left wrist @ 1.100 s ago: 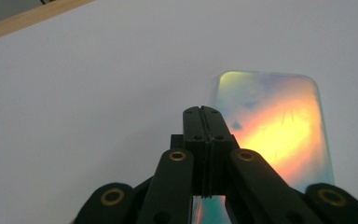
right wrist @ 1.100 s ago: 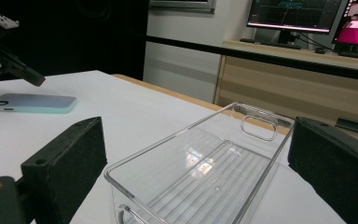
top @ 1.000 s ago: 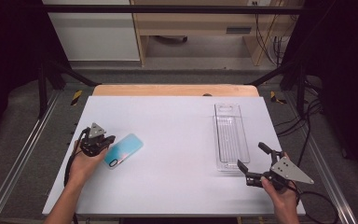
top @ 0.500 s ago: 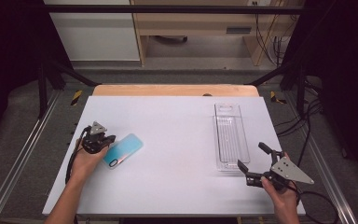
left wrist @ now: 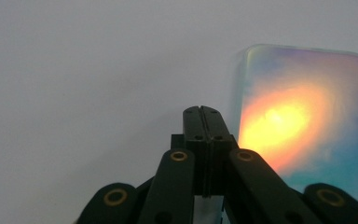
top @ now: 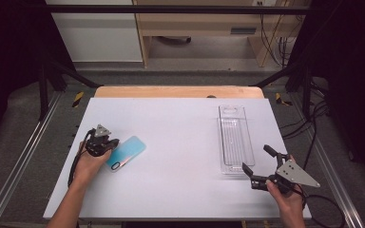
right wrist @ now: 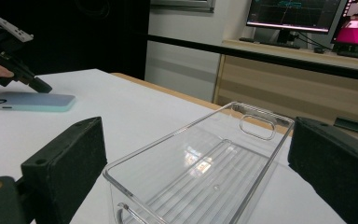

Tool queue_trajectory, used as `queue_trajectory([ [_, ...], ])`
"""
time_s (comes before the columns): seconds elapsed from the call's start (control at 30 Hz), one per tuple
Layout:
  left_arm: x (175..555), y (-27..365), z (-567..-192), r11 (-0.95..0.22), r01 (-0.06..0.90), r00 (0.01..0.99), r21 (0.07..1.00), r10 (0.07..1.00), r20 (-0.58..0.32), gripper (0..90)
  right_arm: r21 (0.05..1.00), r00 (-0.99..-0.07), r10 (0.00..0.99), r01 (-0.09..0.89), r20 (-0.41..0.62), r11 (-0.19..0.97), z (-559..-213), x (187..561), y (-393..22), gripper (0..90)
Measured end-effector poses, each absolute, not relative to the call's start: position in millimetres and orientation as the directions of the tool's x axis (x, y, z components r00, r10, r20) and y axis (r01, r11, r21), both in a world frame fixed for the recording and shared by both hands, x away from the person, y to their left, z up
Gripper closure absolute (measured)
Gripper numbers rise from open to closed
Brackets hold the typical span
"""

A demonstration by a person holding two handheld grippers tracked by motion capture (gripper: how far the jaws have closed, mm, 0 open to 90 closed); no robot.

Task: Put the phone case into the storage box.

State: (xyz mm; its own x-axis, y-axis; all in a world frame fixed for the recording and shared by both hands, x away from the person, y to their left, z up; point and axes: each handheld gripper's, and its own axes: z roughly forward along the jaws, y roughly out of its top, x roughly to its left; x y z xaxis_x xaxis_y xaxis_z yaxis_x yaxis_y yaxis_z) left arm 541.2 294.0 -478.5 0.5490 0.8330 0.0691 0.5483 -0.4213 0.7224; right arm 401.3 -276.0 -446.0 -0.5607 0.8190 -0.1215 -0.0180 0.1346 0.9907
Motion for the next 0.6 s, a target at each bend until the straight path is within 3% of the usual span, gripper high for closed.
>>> queue_trajectory([
  [0.6,539,275,-479,-0.481,0.499,0.612,0.721,0.784,0.100,89.9,0.992,-0.555,0.824,-0.011,-0.111,0.126,-446,401,-278,4.5],
])
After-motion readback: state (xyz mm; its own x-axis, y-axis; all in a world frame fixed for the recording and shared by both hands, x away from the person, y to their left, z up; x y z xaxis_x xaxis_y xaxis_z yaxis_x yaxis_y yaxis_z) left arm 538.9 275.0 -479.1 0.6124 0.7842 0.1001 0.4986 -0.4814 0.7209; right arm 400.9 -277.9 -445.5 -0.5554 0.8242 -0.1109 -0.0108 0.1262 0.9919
